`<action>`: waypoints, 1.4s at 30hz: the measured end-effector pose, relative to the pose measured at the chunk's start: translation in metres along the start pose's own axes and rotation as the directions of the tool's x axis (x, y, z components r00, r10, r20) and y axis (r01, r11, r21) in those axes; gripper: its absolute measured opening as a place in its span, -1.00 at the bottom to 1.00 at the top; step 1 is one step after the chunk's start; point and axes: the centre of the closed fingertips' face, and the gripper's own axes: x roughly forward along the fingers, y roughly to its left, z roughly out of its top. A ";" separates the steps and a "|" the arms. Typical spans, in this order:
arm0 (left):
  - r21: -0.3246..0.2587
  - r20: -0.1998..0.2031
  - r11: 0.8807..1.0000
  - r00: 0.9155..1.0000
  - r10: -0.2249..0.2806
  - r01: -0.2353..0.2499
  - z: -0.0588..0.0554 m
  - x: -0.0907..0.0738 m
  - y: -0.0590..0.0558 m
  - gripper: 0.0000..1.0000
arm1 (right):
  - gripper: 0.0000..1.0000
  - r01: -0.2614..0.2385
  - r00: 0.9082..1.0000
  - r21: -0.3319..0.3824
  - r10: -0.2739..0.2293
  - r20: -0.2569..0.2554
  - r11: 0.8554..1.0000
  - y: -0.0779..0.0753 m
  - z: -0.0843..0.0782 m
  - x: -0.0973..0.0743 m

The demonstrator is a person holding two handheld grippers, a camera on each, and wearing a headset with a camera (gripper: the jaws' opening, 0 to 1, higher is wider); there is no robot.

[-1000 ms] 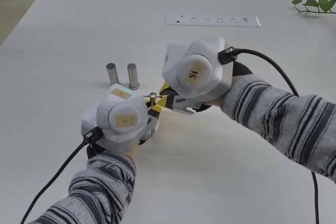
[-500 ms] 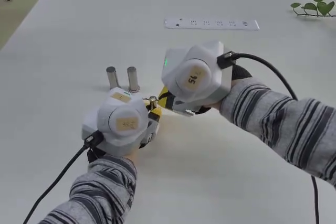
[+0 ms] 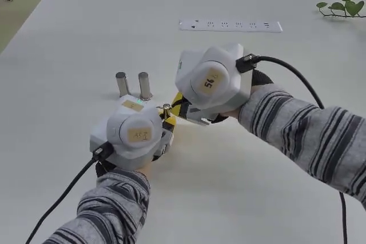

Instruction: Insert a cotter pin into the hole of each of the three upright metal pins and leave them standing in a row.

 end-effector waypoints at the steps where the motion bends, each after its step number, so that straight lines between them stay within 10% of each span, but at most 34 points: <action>1: -0.003 0.000 1.000 1.000 -0.001 0.001 0.000 0.000 0.000 -0.90 | -0.97 0.005 1.000 0.022 -0.005 0.000 1.000 -0.001 -0.001 -0.001; 17: 0.019 -0.004 1.000 1.000 -0.022 0.022 0.001 0.000 0.003 -0.91 | -0.61 0.093 0.991 0.352 -0.122 0.061 0.931 -0.015 -0.028 -0.023; 29: 0.006 -0.013 1.000 1.000 0.011 -0.011 0.000 -0.009 0.034 -0.91 | -0.47 0.094 0.984 0.481 -0.156 0.091 0.872 -0.016 -0.042 -0.030; 42: -0.010 -0.031 0.999 0.998 0.049 -0.049 -0.007 -0.018 0.066 -0.91 | -0.30 0.081 0.978 0.529 -0.170 0.122 0.845 -0.013 -0.047 -0.032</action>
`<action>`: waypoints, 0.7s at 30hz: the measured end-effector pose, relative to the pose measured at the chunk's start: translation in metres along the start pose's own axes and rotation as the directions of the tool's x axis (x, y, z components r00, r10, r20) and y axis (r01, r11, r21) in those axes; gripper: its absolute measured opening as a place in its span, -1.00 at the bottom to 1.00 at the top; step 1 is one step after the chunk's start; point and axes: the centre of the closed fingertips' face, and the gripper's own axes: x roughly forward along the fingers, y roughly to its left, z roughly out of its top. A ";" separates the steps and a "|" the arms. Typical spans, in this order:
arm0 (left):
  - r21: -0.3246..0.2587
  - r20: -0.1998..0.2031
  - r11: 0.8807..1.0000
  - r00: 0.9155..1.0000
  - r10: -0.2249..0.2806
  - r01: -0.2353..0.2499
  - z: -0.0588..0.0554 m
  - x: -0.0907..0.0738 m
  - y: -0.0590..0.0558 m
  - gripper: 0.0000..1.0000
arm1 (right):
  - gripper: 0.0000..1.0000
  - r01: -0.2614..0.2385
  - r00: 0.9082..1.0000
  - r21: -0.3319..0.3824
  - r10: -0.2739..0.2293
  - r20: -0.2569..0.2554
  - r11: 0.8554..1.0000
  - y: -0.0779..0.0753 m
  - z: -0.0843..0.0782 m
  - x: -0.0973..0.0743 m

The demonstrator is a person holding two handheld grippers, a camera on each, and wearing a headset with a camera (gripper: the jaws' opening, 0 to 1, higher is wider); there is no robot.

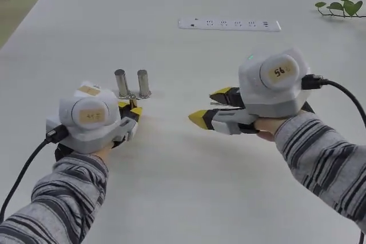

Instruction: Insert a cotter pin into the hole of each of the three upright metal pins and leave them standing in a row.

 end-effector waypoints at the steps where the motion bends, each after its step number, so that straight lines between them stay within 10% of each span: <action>1: 0.000 0.002 1.000 1.000 0.001 -0.001 0.000 -0.001 0.001 -0.91 | -0.30 0.000 1.000 0.002 0.000 0.000 1.000 0.000 -0.001 -0.001; 21: 0.008 -0.002 1.000 1.000 0.002 -0.002 -0.001 -0.004 0.003 -0.89 | -0.28 -0.001 1.000 0.043 0.002 -0.022 0.999 0.002 -0.015 -0.004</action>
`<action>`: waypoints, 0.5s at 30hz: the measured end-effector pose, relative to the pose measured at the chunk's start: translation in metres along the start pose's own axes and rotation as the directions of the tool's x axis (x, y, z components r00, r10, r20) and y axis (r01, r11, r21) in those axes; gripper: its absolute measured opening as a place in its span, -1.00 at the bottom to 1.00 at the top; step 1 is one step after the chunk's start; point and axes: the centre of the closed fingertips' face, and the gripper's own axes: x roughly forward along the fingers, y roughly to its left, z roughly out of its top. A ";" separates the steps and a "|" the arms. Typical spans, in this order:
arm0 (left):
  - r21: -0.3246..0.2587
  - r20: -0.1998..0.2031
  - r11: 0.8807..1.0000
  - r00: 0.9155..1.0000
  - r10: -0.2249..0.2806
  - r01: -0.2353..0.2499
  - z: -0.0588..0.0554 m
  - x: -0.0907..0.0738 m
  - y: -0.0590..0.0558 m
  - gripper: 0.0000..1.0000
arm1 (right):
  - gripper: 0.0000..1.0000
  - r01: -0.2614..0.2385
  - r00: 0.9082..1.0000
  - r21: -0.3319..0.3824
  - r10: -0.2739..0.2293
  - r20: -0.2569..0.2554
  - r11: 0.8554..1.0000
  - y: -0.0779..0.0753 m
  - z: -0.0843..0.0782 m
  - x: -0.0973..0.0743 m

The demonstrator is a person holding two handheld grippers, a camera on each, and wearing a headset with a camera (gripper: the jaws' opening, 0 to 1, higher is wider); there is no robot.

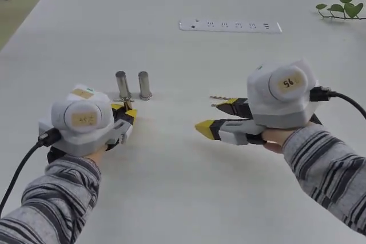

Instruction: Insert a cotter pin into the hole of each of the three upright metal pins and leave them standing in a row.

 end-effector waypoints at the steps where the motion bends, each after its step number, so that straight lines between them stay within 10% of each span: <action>1: -0.006 -0.011 1.000 1.000 0.002 -0.002 -0.002 0.001 0.000 -0.89 | -0.28 0.001 1.000 0.000 -0.001 -0.001 1.000 0.000 0.000 0.000; 15: -0.029 -0.053 0.999 0.998 -0.023 0.022 -0.012 -0.004 0.001 -0.41 | -0.28 0.002 1.000 0.013 -0.002 0.010 1.000 -0.002 0.002 0.000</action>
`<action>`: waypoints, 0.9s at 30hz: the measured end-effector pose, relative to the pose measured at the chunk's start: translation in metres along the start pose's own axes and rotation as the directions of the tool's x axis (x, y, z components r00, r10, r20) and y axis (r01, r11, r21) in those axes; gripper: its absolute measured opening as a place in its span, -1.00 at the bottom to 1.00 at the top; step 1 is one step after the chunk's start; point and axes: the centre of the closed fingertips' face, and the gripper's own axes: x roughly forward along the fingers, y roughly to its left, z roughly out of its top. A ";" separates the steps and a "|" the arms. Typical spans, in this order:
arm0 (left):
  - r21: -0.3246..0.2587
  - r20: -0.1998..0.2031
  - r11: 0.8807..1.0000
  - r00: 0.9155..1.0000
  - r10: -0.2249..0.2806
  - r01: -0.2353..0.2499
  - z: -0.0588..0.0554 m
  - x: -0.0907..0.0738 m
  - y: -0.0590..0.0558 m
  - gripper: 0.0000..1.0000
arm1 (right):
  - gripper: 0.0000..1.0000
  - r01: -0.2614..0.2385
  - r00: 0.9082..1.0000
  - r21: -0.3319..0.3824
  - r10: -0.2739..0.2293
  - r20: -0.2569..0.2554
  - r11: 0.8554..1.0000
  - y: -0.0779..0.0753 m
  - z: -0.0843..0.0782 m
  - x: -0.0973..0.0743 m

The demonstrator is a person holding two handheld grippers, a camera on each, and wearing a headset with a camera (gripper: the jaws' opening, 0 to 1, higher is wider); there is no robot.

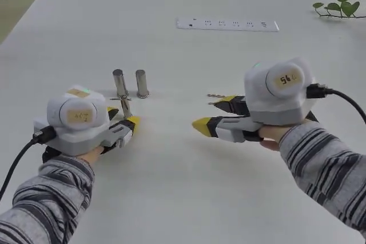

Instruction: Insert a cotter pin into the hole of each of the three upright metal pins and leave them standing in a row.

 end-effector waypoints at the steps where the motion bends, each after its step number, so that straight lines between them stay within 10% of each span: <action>1: -0.003 0.012 1.000 1.000 -0.010 0.010 0.003 -0.002 0.000 -0.37 | -0.28 0.000 1.000 0.000 0.000 0.002 1.000 0.000 0.001 0.000; 5: -0.036 0.069 0.999 0.997 -0.015 0.017 0.014 -0.011 -0.002 -0.16 | -0.27 -0.010 0.999 0.005 0.010 0.032 1.000 0.000 0.011 0.002; 27: -0.007 0.118 1.000 0.993 0.006 -0.005 0.030 -0.058 -0.007 0.47 | -0.31 -0.101 0.980 -0.072 0.111 0.167 0.992 0.010 0.080 0.060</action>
